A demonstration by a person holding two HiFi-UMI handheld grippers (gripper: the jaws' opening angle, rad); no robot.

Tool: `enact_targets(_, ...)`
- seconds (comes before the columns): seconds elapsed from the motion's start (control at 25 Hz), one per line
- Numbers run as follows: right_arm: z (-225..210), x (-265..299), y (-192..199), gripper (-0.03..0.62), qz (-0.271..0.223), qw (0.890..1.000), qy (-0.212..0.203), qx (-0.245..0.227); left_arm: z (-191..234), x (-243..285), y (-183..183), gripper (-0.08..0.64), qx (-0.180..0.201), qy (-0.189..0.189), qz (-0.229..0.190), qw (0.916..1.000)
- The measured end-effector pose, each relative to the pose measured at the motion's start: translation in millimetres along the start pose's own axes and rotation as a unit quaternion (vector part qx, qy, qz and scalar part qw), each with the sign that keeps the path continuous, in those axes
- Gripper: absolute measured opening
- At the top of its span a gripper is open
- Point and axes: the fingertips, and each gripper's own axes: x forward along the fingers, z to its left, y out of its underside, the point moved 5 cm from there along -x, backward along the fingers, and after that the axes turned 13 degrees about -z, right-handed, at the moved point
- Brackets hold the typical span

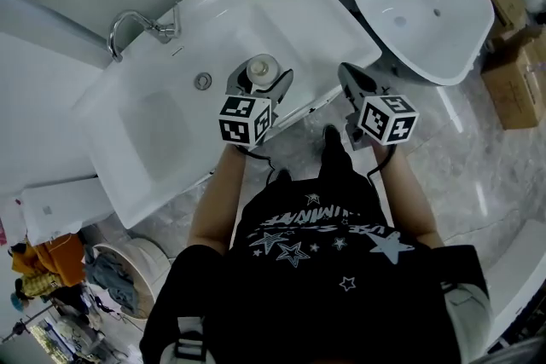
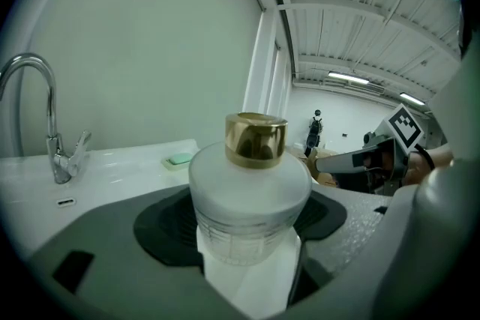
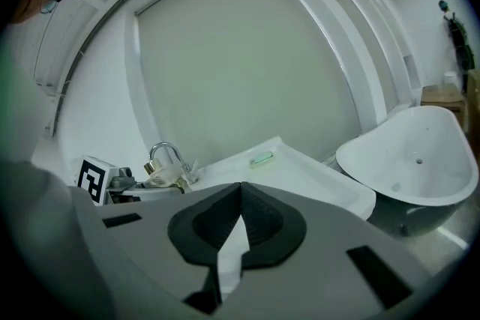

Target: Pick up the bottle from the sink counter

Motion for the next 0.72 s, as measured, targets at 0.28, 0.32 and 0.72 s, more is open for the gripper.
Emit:
enact_targets(0.28,41.3,-37.6,22.6,0.006,-0.01,0.999,0.035,0.0,-4.7,-51.9,7.4,0.356,0.001,0.035,0.006,0.9994)
enact_targets(0.32,47.0,-41.9,25.7,0.006,-0.01,0.999,0.038,-0.001,-5.0,-57.9,8.1,0.356,0.002,0.039,0.006,0.9992)
enact_targets(0.72,76.7,-76.3,38.6,0.006,-0.007,0.999,0.043,-0.007,-19.4,-98.0,12.3,0.356,-0.004,0.05,0.003,0.9987)
